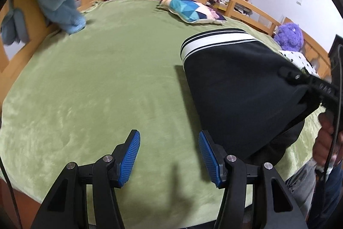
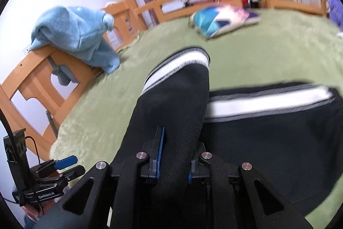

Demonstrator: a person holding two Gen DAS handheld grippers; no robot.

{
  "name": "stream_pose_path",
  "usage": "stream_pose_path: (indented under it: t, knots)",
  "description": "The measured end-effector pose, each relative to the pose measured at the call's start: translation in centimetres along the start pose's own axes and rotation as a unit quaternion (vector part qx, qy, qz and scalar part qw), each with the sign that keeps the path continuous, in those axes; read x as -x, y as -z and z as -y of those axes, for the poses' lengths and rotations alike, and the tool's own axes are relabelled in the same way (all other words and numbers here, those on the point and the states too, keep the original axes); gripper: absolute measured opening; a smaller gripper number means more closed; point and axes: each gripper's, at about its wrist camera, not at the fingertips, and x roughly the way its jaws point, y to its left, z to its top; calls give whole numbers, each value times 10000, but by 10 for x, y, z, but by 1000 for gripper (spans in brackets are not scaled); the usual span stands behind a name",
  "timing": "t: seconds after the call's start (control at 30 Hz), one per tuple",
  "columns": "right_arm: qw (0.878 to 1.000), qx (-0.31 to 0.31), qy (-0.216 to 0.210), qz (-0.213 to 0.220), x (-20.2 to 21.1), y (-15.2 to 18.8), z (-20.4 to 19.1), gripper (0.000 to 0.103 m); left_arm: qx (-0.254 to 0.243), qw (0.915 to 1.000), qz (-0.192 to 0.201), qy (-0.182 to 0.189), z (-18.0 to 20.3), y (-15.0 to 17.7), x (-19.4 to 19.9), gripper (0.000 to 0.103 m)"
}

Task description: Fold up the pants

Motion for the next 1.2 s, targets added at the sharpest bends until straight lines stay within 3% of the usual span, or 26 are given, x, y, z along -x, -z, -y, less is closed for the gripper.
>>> stream_pose_path:
  t: [0.1,0.3,0.4,0.57,0.67,0.8,0.87,0.93,1.03,1.13,1.2]
  knots:
    - [9995,-86,175,230,25,-11,39,16,-84,9999,-13,75,22,-9,-6,55]
    - [9950,-14,864,492,68,-11,115,15,-30,9971,-248,717,65,-21,-27,55]
    - [9912,-133,1194,557,89,-5,160,15,-55,9956,-353,868,84,-25,-37,55]
    - [9796,-295,1922,515,98,11,221,15,-137,9940,-420,1003,109,-27,-44,55]
    - [9811,-704,1803,56,80,26,255,17,-235,9933,-493,1018,122,-26,-48,55]
    - [9805,-590,1866,152,88,28,260,34,-271,9924,-580,1048,132,-25,-50,55]
    - [9759,-627,2045,430,106,27,260,35,-290,9909,-608,1164,138,-23,-50,55]
    - [9785,-816,1779,647,120,30,262,36,-324,9893,-684,1245,146,-19,-53,55]
    - [9854,-744,1441,516,118,42,255,37,-478,9877,-892,1193,162,-6,-67,55]
    - [9809,-345,1912,101,94,60,247,37,-663,9842,-1289,1021,176,17,-89,58]
    - [9792,-333,1998,-61,85,71,249,38,-710,9860,-1175,944,178,21,-88,60]
